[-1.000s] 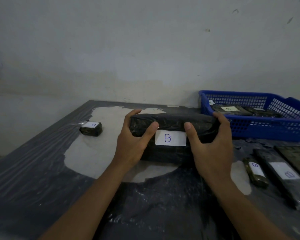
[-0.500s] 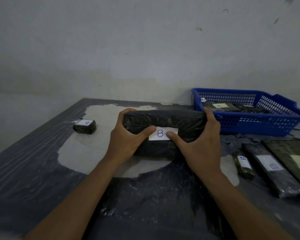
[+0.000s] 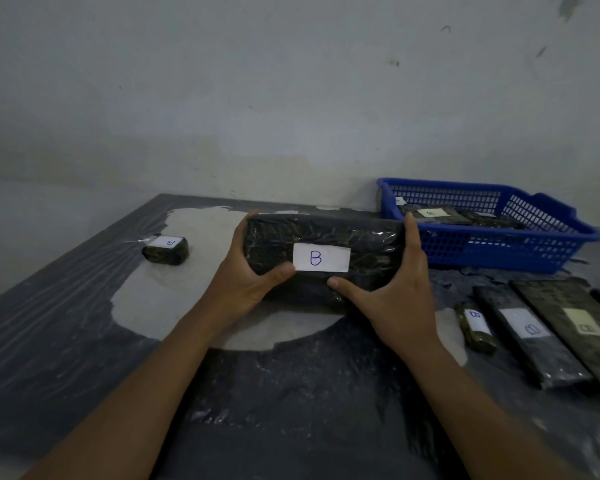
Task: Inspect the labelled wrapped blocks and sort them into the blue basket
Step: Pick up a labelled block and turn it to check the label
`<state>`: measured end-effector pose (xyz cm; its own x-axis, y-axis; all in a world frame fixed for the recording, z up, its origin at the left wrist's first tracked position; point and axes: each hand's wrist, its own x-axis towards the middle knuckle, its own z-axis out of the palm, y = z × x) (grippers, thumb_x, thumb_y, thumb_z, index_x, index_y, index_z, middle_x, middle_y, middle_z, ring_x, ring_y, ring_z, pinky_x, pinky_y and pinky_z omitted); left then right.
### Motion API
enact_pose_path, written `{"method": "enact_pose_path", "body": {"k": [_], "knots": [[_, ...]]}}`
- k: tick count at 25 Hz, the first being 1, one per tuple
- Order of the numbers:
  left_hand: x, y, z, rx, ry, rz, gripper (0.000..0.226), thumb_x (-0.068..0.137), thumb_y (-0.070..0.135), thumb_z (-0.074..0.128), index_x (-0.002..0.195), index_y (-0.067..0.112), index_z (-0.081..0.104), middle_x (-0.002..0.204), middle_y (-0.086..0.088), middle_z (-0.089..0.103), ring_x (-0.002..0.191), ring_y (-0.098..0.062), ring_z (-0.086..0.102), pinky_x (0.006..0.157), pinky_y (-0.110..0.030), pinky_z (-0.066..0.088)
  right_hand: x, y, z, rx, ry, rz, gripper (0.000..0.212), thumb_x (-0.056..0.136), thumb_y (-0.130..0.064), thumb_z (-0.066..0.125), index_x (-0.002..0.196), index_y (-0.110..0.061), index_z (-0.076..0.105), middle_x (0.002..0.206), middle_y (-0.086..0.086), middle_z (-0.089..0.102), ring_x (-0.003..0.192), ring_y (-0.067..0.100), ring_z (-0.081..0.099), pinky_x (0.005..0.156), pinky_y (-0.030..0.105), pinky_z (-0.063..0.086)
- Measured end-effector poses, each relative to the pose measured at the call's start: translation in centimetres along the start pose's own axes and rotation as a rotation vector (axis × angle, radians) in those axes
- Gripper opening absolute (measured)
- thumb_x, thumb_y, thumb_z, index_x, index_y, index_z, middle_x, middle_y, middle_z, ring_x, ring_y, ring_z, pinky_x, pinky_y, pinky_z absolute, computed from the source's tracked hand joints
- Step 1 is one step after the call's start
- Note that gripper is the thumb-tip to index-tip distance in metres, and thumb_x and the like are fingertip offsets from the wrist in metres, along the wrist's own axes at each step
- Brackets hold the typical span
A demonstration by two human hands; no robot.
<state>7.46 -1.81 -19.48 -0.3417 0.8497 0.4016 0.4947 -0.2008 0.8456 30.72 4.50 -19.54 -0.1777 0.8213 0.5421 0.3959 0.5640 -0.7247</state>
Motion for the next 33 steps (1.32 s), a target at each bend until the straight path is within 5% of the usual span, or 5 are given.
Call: {"method": "enact_pose_path", "body": {"k": [3,9,16,26,33], "knots": [[-0.5,-0.4,0.2,-0.030,-0.020,0.015,0.108,0.067,0.034,0.091,0.150,0.035,0.023,0.134,0.025,0.051,0.115,0.022,0.052,0.091,0.000,0.042,0.2,0.3,-0.2,0.008,-0.007,0.000,0.136,0.064,-0.057,0.091,0.162,-0.045,-0.002,0.167,-0.009,0.022,0.146,0.004,0.027,0.110,0.028,0.026],[0.3,-0.4,0.6,-0.099,0.023,0.004,0.107,0.063,0.038,0.089,0.153,0.027,0.032,0.133,0.022,0.057,0.113,0.019,0.056,0.090,-0.002,0.045,0.6,1.4,-0.9,0.095,-0.100,0.063,0.141,0.062,-0.052,0.094,0.159,-0.050,-0.008,0.164,-0.014,0.029,0.138,0.002,0.035,0.111,0.026,0.031],[0.5,-0.4,0.4,-0.068,0.006,-0.034,0.086,0.080,0.052,0.066,0.155,0.027,0.031,0.126,0.020,0.059,0.102,0.024,0.057,0.080,0.003,0.042,1.1,2.6,-1.2,0.206,-0.206,0.090,0.108,0.090,-0.034,0.076,0.163,-0.042,-0.004,0.131,-0.049,0.025,0.103,-0.045,0.033,0.083,-0.012,0.030],[0.6,0.3,0.9,-0.208,0.095,-0.160,0.036,0.103,0.044,0.047,0.129,0.026,0.031,0.106,0.012,0.060,0.091,0.002,0.063,0.066,-0.008,0.051,1.9,2.5,0.1,0.389,0.017,0.246,0.045,0.098,-0.057,0.053,0.138,-0.036,0.052,0.121,-0.024,0.060,0.119,0.002,0.059,0.106,0.028,0.047],[0.2,-0.9,-0.3,-0.424,0.024,-0.087,0.073,0.088,0.071,0.057,0.125,0.008,0.050,0.125,-0.011,0.065,0.114,-0.021,0.066,0.088,-0.037,0.059,2.1,2.1,-0.5,0.805,0.002,0.391,0.068,0.093,-0.071,0.050,0.134,-0.020,0.068,0.132,0.000,0.071,0.127,0.018,0.065,0.116,0.042,0.043]]}}
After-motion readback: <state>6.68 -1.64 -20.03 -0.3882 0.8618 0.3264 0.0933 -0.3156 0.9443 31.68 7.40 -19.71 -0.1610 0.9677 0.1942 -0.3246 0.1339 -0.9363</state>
